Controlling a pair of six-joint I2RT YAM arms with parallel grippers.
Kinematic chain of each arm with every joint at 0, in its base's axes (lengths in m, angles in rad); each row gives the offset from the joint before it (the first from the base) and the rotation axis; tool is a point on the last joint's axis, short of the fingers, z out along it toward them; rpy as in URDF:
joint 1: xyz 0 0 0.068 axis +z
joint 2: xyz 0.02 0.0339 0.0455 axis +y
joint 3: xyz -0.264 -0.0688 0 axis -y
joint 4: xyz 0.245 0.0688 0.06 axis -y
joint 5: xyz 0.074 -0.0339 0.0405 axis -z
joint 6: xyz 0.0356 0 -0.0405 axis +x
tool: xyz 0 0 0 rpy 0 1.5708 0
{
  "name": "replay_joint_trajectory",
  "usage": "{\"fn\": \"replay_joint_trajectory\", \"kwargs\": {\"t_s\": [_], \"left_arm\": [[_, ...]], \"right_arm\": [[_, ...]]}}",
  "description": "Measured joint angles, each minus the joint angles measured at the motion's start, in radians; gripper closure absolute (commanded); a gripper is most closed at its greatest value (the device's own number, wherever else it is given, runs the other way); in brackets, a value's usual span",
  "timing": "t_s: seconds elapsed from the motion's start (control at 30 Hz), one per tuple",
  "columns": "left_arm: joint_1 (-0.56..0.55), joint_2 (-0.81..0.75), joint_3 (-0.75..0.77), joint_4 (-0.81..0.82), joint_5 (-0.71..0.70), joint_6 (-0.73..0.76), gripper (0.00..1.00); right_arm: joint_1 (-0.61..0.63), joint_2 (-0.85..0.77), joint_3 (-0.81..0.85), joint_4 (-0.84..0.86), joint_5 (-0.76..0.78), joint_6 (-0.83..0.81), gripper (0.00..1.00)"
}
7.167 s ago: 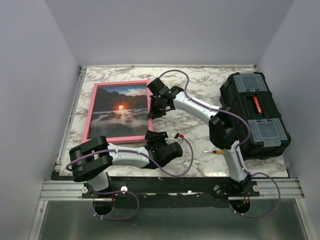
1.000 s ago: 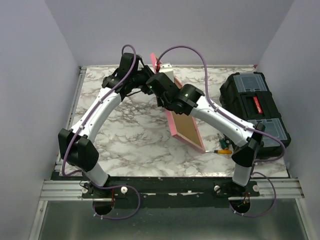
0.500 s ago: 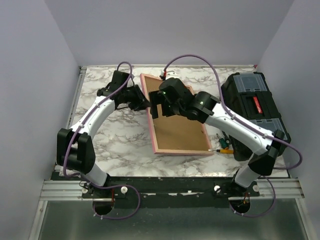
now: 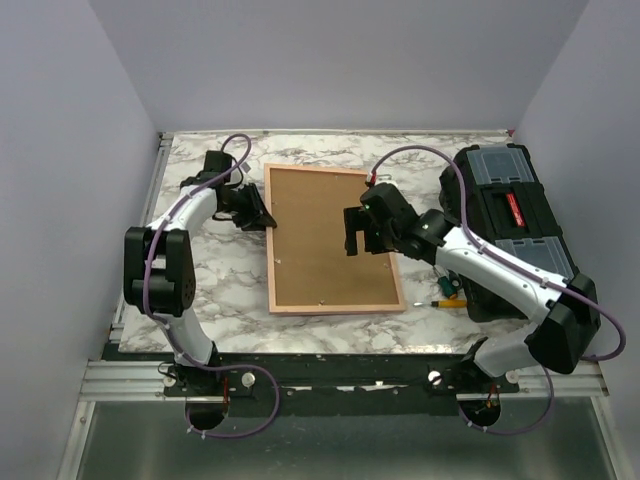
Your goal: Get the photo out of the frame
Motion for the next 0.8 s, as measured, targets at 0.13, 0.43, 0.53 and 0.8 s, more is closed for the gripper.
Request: {"fn": "replay_joint_trajectory", "kwargs": {"t_s": [0.13,0.43,0.53,0.8], "left_arm": [[0.031,0.073,0.039,-0.021,0.0,0.046,1.0],[0.119,0.151,0.084,-0.04,-0.013,0.09,0.68],[0.146,0.153,0.084,-0.041,-0.029,0.095,0.54],[0.194,0.115,0.097,-0.087,-0.162,0.072,0.37]], "right_arm": [[-0.002,-0.01,-0.058,0.019,-0.025,0.0,0.0],[-0.003,-0.036,-0.098,0.068,-0.044,0.0,0.0],[-0.004,-0.036,-0.109,0.069,-0.045,-0.001,0.0],[-0.005,-0.044,-0.15,0.061,-0.027,0.002,0.0]]}}
